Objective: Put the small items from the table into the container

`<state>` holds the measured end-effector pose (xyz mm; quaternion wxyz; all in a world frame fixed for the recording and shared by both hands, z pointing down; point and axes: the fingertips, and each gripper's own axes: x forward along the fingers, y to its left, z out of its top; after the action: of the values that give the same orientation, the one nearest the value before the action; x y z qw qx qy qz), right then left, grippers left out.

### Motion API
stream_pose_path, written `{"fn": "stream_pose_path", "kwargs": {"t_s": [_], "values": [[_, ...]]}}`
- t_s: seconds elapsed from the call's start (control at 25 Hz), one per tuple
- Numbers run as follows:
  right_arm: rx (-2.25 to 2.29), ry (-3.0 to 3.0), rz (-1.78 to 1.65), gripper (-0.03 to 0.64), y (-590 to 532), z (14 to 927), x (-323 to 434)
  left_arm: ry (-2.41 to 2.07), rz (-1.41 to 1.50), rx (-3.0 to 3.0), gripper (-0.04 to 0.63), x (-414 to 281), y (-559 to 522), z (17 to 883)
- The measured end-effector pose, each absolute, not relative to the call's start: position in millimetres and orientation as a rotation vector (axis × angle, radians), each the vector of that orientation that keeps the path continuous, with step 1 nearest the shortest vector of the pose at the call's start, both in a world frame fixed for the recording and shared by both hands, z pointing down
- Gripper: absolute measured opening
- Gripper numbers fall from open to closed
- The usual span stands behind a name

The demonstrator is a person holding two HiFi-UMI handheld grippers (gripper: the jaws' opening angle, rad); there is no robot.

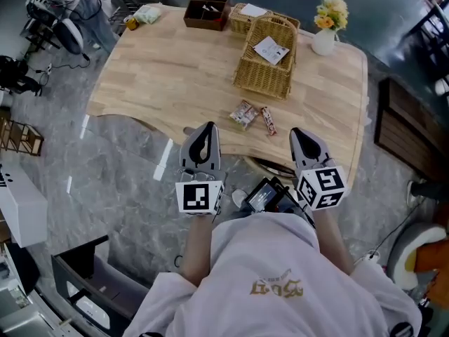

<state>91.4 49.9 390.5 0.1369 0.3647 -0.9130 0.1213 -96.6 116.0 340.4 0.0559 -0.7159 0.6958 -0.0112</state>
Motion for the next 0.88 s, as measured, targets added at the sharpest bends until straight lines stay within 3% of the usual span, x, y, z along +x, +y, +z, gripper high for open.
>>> {"fn": "stream_pose_path", "kwargs": {"t_s": [0.88], "values": [[0.921,-2.429,0.57,0.021,22,509,81,2.194,-0.257,-2.381,-0.006,-106,74,456]]}}
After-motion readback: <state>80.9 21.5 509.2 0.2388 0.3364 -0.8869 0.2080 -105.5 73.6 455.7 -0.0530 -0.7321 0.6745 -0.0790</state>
